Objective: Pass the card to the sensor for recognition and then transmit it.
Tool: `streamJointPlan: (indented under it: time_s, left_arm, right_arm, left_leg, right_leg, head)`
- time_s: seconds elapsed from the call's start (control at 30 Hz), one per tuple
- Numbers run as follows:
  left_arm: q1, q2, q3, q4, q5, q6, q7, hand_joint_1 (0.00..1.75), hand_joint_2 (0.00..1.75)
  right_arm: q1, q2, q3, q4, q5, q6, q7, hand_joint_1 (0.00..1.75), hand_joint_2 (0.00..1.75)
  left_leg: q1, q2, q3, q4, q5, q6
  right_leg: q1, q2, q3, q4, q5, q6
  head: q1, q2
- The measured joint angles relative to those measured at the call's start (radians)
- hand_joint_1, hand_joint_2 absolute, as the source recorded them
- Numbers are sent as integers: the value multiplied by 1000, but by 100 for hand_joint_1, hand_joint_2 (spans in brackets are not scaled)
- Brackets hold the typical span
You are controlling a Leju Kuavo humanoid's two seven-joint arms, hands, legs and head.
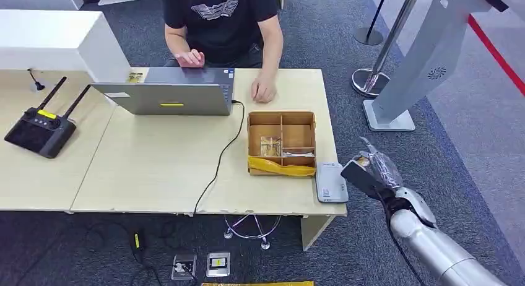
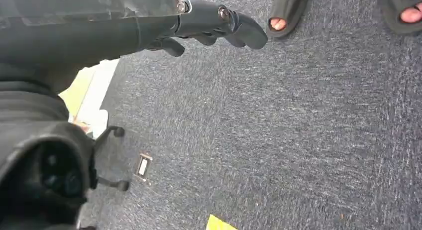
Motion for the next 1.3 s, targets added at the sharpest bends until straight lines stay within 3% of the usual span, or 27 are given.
streamJointPlan:
  time_s: [0.57, 1.3]
  left_arm:
    - [0, -3, 0, -1, -18, -11, -19, 0, 0]
    - [-1, 4, 0, -2, -21, -19, -14, 0, 0]
  right_arm:
    - [81, -13, 39, -215, 18, -31, 49, 175, 175]
    - [92, 8, 74, -225, 7, 0, 157, 175, 175]
  left_leg:
    - [0, 0, 0, 0, 0, 0]
    - [0, 0, 0, 0, 0, 0]
  right_leg:
    - [0, 1, 0, 0, 0, 0]
    - [0, 0, 0, 0, 0, 0]
  head:
    - [0, 0]
    - [0, 0]
